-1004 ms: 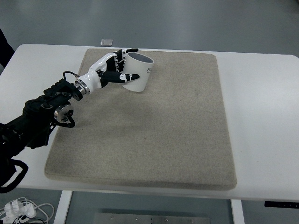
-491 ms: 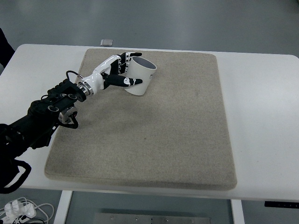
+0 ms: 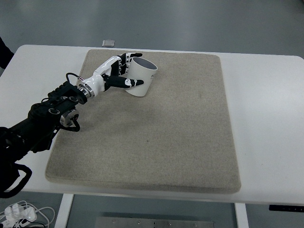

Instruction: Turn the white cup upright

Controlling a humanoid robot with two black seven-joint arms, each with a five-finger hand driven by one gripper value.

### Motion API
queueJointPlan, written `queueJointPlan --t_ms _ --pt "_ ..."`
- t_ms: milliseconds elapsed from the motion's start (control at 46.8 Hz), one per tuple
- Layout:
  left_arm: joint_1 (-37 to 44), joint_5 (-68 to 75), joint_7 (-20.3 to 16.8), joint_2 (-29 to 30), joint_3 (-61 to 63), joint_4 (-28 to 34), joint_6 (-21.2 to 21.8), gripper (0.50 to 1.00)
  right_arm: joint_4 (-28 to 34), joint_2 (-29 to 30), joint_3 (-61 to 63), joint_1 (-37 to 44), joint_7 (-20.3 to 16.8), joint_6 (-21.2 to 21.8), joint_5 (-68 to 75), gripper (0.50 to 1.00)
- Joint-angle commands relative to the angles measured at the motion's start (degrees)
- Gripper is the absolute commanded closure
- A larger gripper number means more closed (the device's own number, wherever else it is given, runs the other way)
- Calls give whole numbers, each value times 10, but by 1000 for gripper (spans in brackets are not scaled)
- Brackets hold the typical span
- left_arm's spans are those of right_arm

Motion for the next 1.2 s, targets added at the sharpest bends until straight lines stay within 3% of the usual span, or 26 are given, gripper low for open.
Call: queueJointPlan --t_ms 0,171,235,278,619,1174 --pt "2 0 0 1 0 -10 -1 634 0 0 0 0 0 0 0 548" --pt "7 -1 0 3 -3 -28 -2 574 0 0 0 0 0 0 0 548" --pt "7 -2 0 5 -3 -29 -3 514 0 0 0 0 0 0 0 548" --pt "7 -3 0 7 -3 -29 -4 508 0 0 0 0 0 0 0 548" --pt "10 -6 0 11 -10 -32 -7 506 0 0 0 0 0 0 0 548" --pt "-6 -7 0 76 -94 -86 -27 506 0 0 0 0 0 0 0 548"
